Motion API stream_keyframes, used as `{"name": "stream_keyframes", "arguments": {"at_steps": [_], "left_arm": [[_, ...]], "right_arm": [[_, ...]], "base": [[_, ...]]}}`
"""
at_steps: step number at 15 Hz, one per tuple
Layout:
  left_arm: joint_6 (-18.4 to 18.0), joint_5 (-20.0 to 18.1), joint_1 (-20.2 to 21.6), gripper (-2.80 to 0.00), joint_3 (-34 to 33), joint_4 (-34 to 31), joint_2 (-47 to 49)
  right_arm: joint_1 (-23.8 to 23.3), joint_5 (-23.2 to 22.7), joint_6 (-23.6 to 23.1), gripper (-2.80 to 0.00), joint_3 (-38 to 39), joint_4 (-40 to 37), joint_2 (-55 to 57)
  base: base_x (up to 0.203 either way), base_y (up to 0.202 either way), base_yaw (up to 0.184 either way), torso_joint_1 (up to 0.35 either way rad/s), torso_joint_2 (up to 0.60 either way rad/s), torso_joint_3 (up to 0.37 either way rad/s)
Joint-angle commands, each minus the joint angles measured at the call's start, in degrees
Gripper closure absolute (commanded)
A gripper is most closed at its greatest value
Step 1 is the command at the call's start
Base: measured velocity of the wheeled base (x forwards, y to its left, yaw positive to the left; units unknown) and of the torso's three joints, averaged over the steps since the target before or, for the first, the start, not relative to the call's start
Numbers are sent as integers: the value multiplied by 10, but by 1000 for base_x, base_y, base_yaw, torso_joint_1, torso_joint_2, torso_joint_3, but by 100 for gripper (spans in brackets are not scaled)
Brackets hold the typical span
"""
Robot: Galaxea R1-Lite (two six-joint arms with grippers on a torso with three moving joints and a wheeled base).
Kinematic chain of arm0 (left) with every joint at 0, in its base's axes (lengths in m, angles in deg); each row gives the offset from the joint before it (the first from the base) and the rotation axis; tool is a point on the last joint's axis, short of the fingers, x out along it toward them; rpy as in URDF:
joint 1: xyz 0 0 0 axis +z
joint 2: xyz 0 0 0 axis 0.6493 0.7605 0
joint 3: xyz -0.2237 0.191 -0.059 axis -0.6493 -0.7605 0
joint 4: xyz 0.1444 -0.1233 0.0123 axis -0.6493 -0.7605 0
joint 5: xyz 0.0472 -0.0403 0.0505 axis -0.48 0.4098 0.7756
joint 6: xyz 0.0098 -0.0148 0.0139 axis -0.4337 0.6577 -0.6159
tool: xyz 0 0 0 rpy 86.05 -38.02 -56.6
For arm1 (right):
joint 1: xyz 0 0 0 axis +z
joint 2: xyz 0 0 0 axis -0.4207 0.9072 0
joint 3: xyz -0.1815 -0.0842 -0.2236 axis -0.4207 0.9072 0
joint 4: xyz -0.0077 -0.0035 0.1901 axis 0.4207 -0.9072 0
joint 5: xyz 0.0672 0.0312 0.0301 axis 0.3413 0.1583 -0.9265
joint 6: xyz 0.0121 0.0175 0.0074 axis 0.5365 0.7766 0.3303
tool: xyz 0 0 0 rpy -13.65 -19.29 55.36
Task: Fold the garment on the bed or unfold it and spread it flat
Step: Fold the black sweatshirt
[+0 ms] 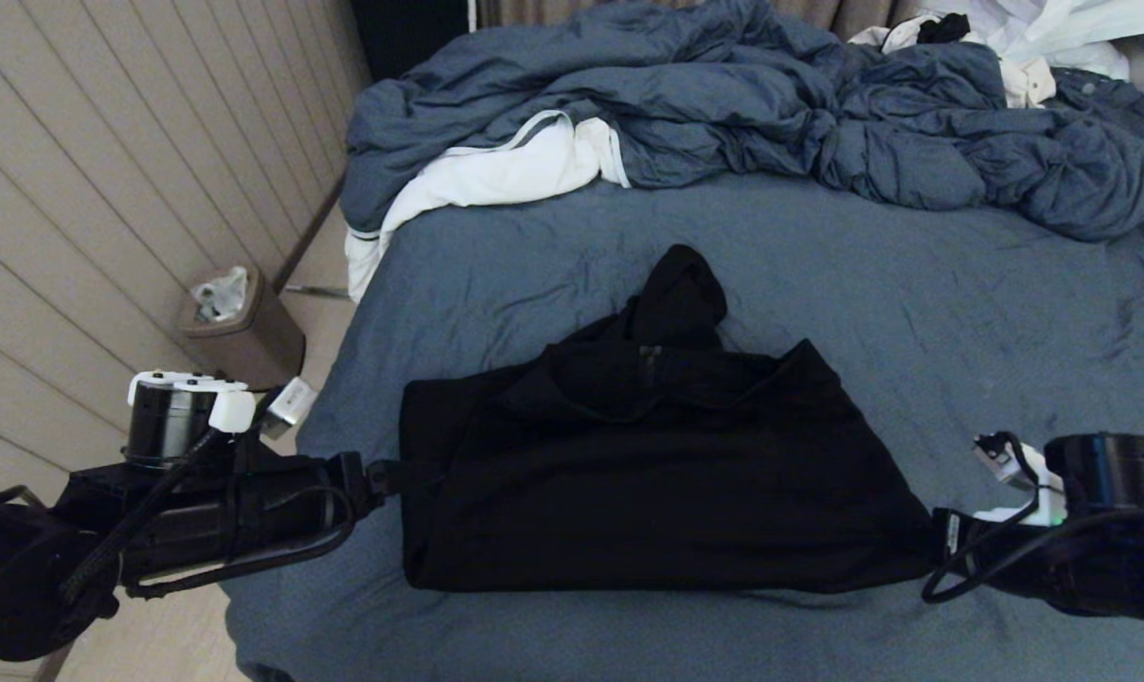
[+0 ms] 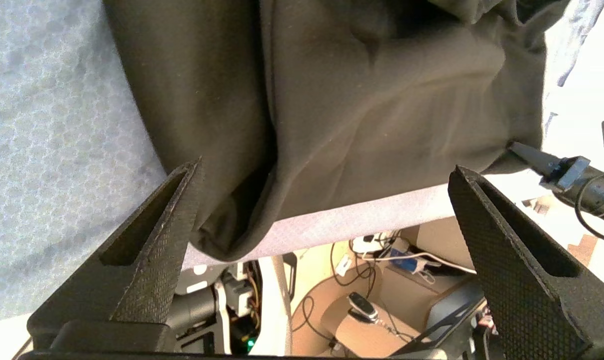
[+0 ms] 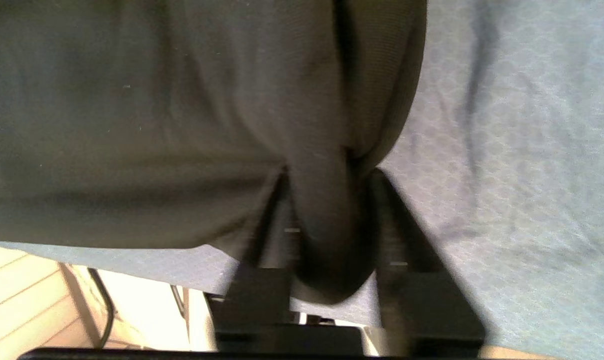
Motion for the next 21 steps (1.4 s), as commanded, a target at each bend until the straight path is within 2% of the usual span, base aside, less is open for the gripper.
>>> {"name": "stream_keyframes", "arguments": {"at_steps": [1, 5, 10, 11, 13, 16, 17, 20, 21], "left_arm": [[2, -1, 0, -280, -4, 6, 8], [1, 0, 0, -280, -12, 8, 5], [-6, 3, -1, -280, -19, 10, -24], [-6, 9, 6, -280, -14, 11, -30], [-6, 13, 28, -280, -7, 23, -36], [-5, 12, 24, -280, 25, 11, -42], [-5, 13, 12, -280, 50, -14, -42], [-3, 20, -30, -280, 152, -152, -40], [-3, 37, -53, -280, 189, -189, -34]], "right_arm": [[0, -2, 0, -280, 3, 2, -3], [0, -4, -10, -280, 18, 4, -17], [-1, -10, -1, -280, 33, -1, -155], [-1, -10, 17, 0, 30, -2, -176], [-4, -9, 50, 0, 2, -9, -204], [21, -7, 58, 0, -61, -72, -225], [44, -6, 60, 0, -107, -108, -224], [126, -2, 69, 0, -262, -259, -186], [153, 2, 71, 0, -295, -294, -155]], "base": [[0, 0, 0, 0, 0, 0], [0, 0, 0, 0, 0, 0], [0, 0, 0, 0, 0, 0], [0, 0, 0, 0, 0, 0], [0, 0, 0, 0, 0, 0], [0, 0, 0, 0, 0, 0], [0, 0, 0, 0, 0, 0], [0, 0, 0, 0, 0, 0], [0, 0, 0, 0, 0, 0]]}}
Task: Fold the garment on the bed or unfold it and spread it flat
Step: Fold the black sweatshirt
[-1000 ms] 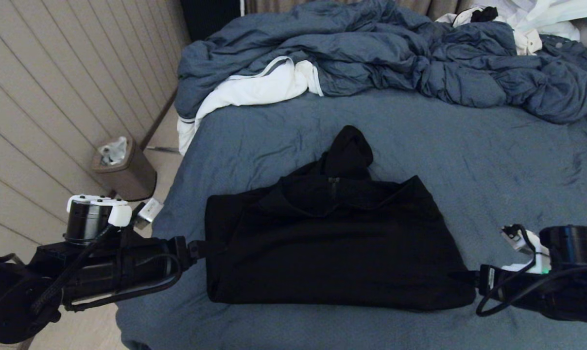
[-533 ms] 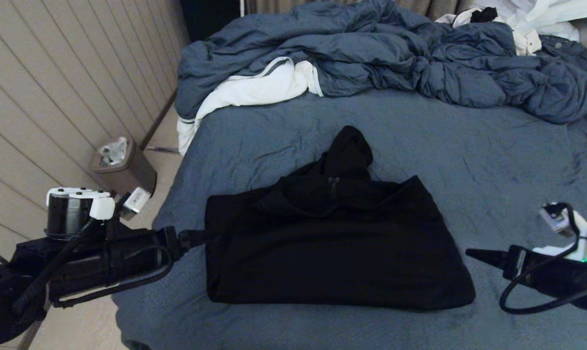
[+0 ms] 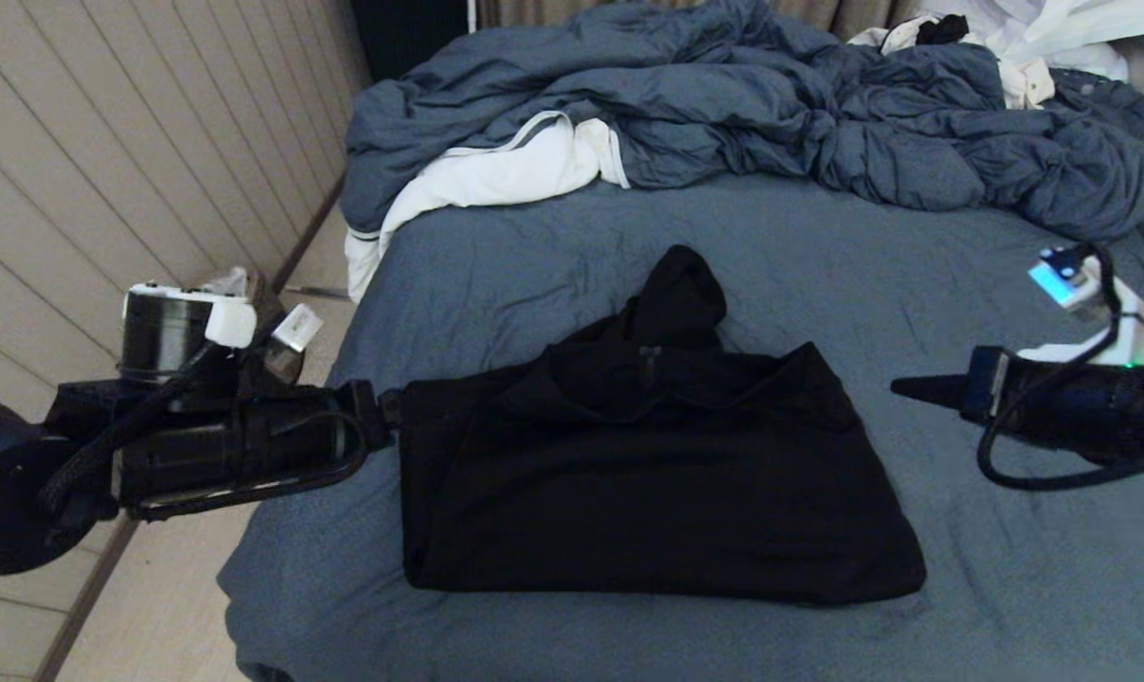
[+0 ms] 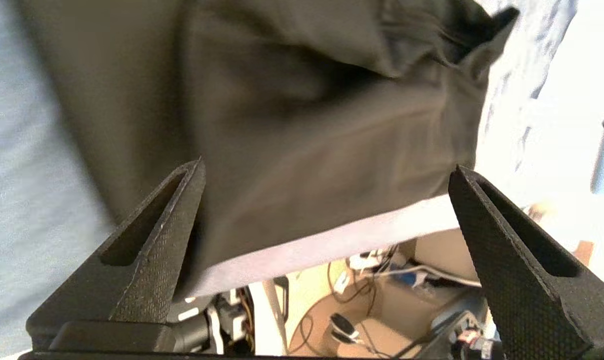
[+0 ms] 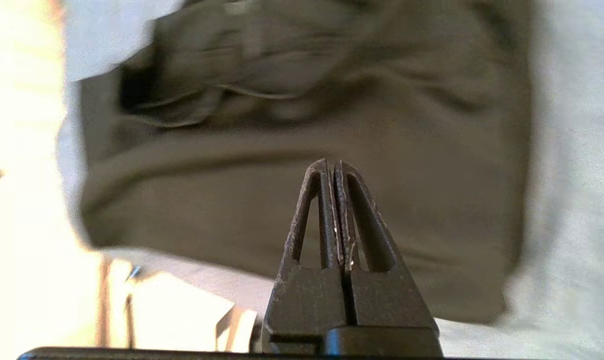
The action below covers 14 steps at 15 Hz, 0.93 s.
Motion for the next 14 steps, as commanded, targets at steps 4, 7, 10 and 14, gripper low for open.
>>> {"name": "stream_keyframes", "arguments": {"at_steps": [4, 7, 10, 14], "left_arm": [[-3, 112, -118, -280, 84, -58, 94], [-8, 170, -167, -280, 75, 19, 159], [-9, 182, -190, -280, 67, 40, 180], [-26, 236, -192, -280, 67, 78, 216]], "right_arm": [[131, 17, 2, 0, -80, -69, 153], [208, 81, -6, 0, -127, -70, 219], [236, 109, -16, 0, -127, -53, 234], [259, 139, -16, 0, -123, 23, 261]], "base": [[0, 0, 0, 0, 0, 0], [0, 0, 0, 0, 0, 0], [0, 0, 0, 0, 0, 0], [0, 0, 0, 0, 0, 0]]}}
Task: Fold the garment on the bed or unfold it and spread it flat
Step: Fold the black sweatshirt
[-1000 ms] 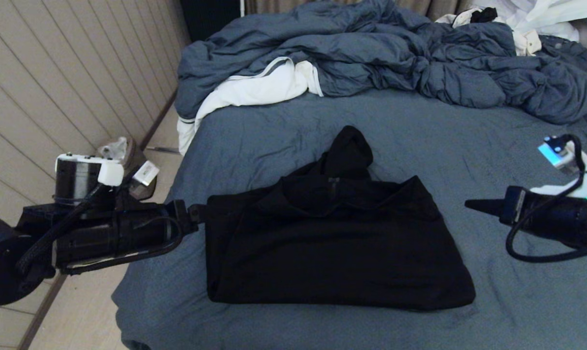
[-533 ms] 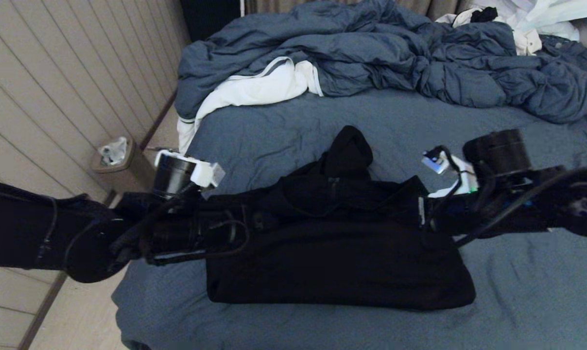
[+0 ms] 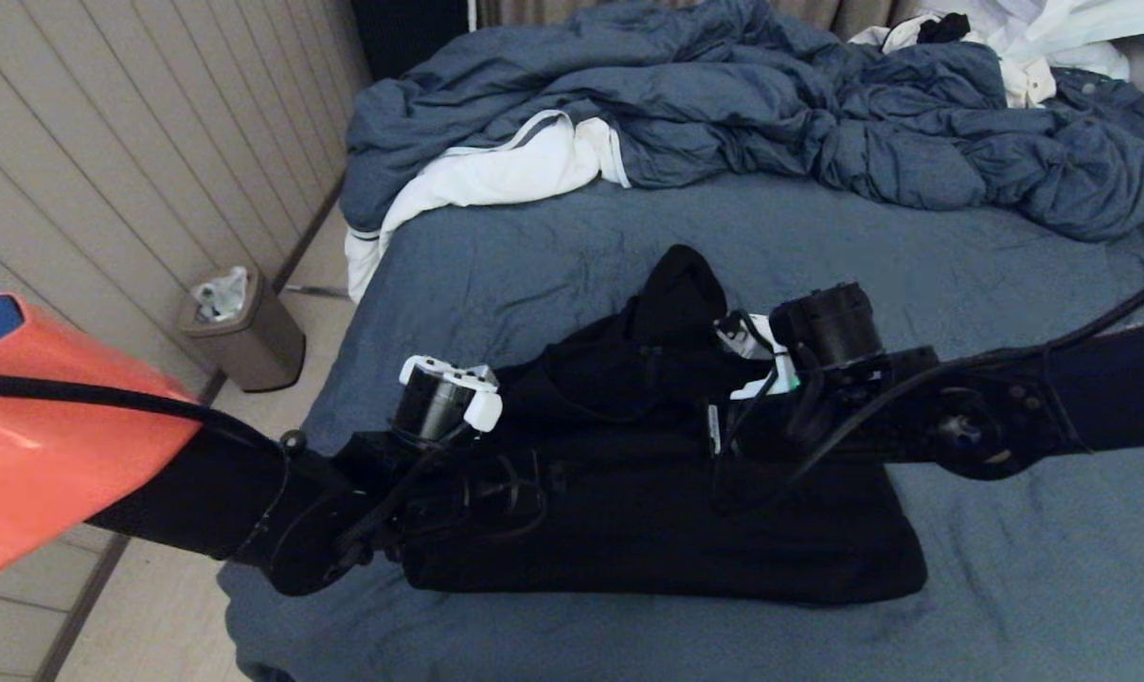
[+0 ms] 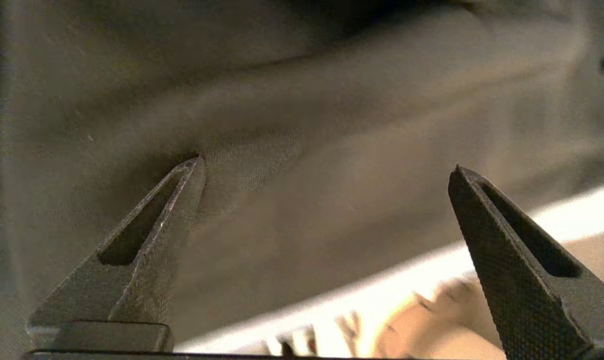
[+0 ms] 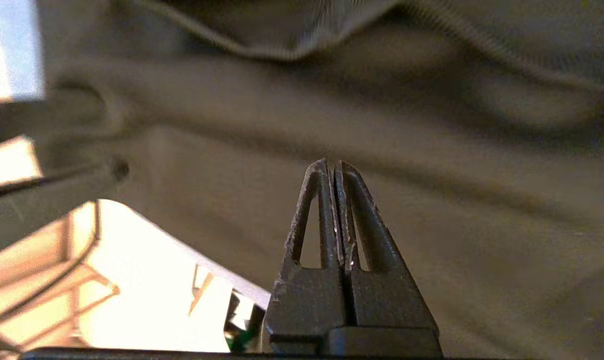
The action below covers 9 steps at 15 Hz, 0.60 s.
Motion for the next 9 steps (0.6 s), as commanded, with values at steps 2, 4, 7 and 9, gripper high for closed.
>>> {"name": "stream_keyframes", "arguments": {"at_steps": [2, 4, 7, 9], "left_arm": [[-4, 17, -1, -280, 0, 12, 26], [-4, 26, 0, -280, 3, 13, 39], [-3, 31, -1, -280, -11, 13, 35], [-2, 31, -7, -280, -27, 18, 18]], "right_arm": [[24, 37, -10, 0, 0, 6, 33], [40, 83, -14, 0, -2, 7, 48], [56, 122, -13, 0, -20, 10, 74], [58, 153, -10, 0, -33, 43, 98]], "base": [[0, 0, 0, 0, 0, 0], [0, 0, 0, 0, 0, 0], [0, 0, 0, 0, 0, 0], [0, 0, 0, 0, 0, 0]]}}
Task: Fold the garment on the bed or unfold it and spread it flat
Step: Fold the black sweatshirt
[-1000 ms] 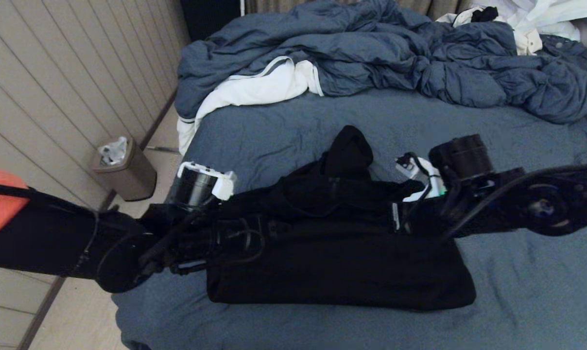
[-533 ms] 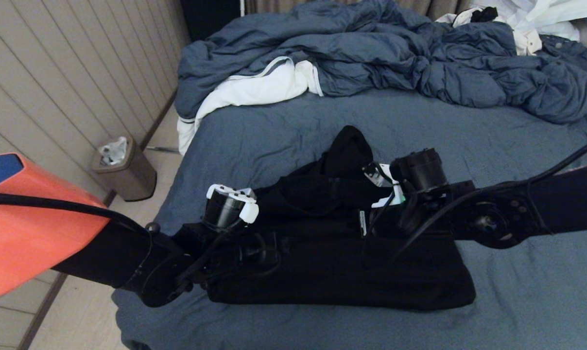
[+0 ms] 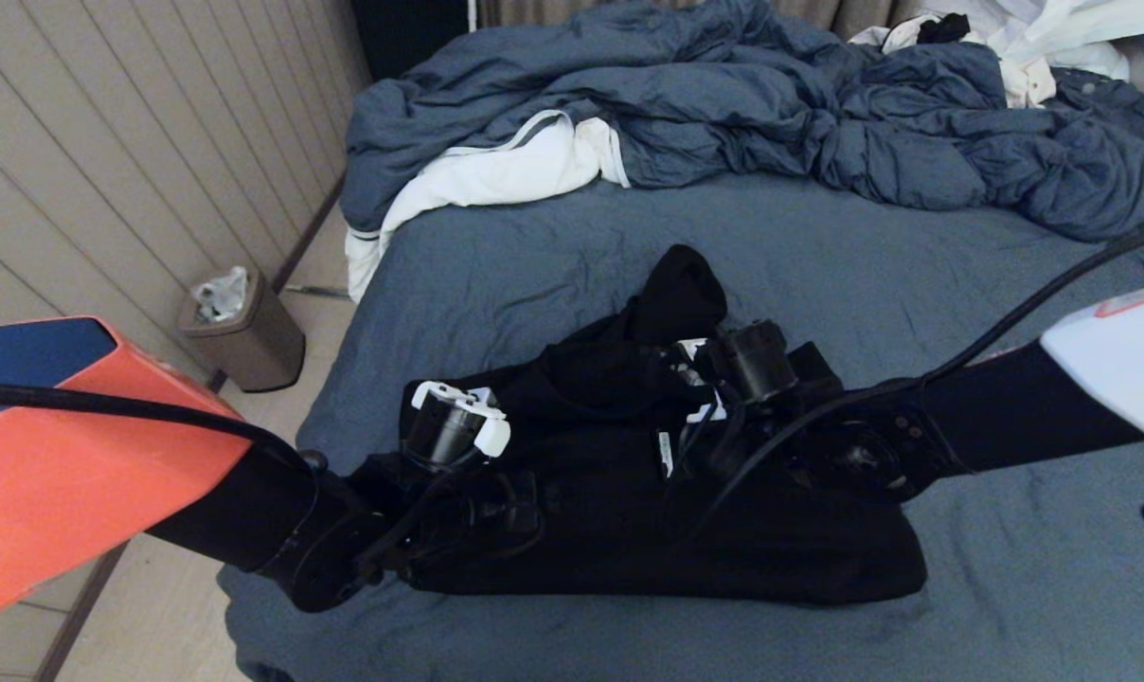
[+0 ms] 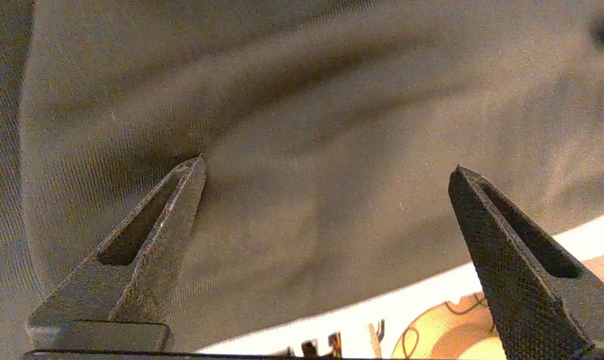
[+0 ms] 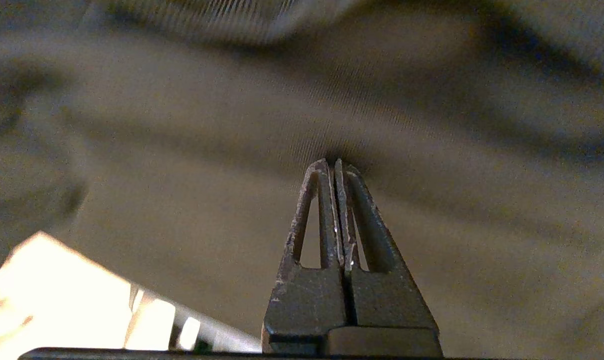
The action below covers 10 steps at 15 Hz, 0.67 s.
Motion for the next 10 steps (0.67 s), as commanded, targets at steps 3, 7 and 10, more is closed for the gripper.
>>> {"name": "stream_keyframes", "arguments": {"at_steps": [3, 7, 10], "left_arm": [[4, 0, -12, -280, -23, 5, -26], [4, 0, -20, -280, -38, 16, -40], [4, 0, -21, -280, -44, 19, -44]], "right_arm": [[20, 54, 3, 0, -34, 33, 51], [41, 110, 13, 0, -90, 35, 84], [52, 128, 16, 0, -126, 36, 101]], "base": [[0, 0, 0, 0, 0, 0], [0, 0, 0, 0, 0, 0], [0, 0, 0, 0, 0, 0]]}}
